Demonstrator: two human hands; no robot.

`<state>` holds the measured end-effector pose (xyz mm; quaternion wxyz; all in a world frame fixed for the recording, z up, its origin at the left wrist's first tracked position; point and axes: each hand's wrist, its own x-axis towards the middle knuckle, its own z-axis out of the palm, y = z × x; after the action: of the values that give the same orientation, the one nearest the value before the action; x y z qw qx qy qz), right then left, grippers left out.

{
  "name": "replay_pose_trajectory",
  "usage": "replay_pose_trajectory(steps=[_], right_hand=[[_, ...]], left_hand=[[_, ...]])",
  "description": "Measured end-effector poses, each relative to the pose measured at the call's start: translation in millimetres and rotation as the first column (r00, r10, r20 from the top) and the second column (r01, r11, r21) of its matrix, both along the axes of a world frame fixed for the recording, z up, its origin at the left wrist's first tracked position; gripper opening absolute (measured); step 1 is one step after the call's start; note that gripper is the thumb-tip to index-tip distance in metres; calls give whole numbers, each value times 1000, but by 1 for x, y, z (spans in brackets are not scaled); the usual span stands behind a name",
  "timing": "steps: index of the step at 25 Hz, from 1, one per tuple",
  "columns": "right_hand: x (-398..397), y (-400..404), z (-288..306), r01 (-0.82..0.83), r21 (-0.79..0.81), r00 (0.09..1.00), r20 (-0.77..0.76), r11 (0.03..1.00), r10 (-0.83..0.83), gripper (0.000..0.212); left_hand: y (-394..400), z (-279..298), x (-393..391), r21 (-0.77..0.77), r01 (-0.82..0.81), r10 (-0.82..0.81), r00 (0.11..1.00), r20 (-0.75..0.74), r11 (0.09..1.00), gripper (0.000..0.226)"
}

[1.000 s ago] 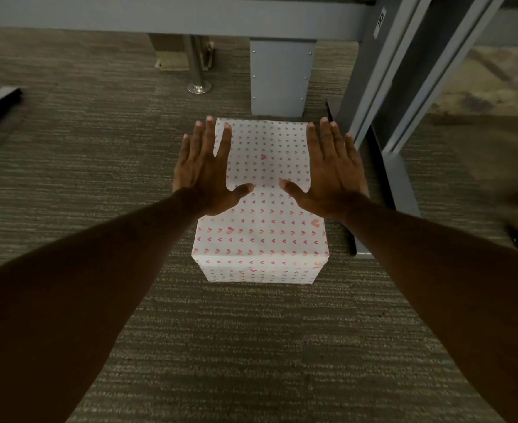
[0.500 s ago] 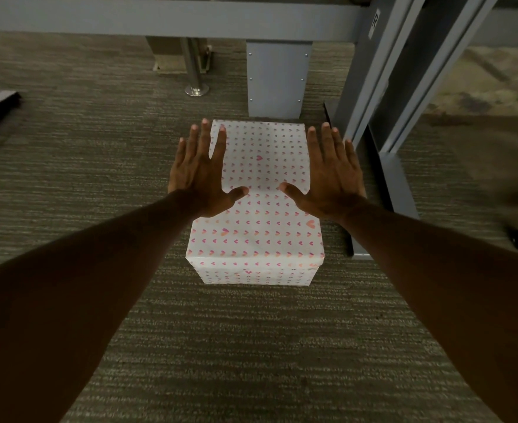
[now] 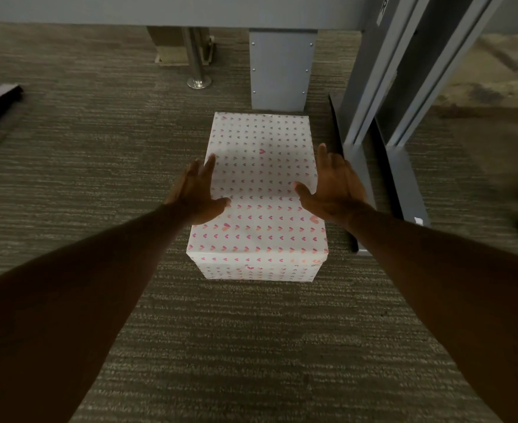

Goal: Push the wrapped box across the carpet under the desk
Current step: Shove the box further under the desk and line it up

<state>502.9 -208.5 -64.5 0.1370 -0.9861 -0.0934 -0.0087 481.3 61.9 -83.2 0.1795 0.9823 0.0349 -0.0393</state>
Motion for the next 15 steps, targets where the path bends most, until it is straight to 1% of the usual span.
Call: replay_pose_trajectory(steps=[2,4,5,7,9,11,15], right_hand=[[-1,0,-8,30,51,999,-22,998,-29,76],[0,0,-16,76,94,996,-43,993,-72,52],[0,0,-20,105,128,993,-74,986,-96,43],[1,-1,-28,178,216,976,-163,960,-144,32],[5,-3,-32,241,247,957,-221,939,-188,30],[7,-5,-34,274,282,944,-260,919,-202,33],[9,-8,-34,370,462,910,-357,806,-213,31]], left_hand=[[4,-6,-4,-125,-98,101,995,13,987,84],[4,-10,-4,-230,-189,186,982,-32,955,67],[4,-11,-3,-250,-233,224,972,-66,940,61],[4,-12,-3,-282,-331,308,943,-127,900,54],[5,-14,0,-328,-401,367,916,-164,855,44],[5,-13,2,-354,-444,407,896,-177,823,35],[3,-9,4,-434,-512,471,857,-207,741,16]])
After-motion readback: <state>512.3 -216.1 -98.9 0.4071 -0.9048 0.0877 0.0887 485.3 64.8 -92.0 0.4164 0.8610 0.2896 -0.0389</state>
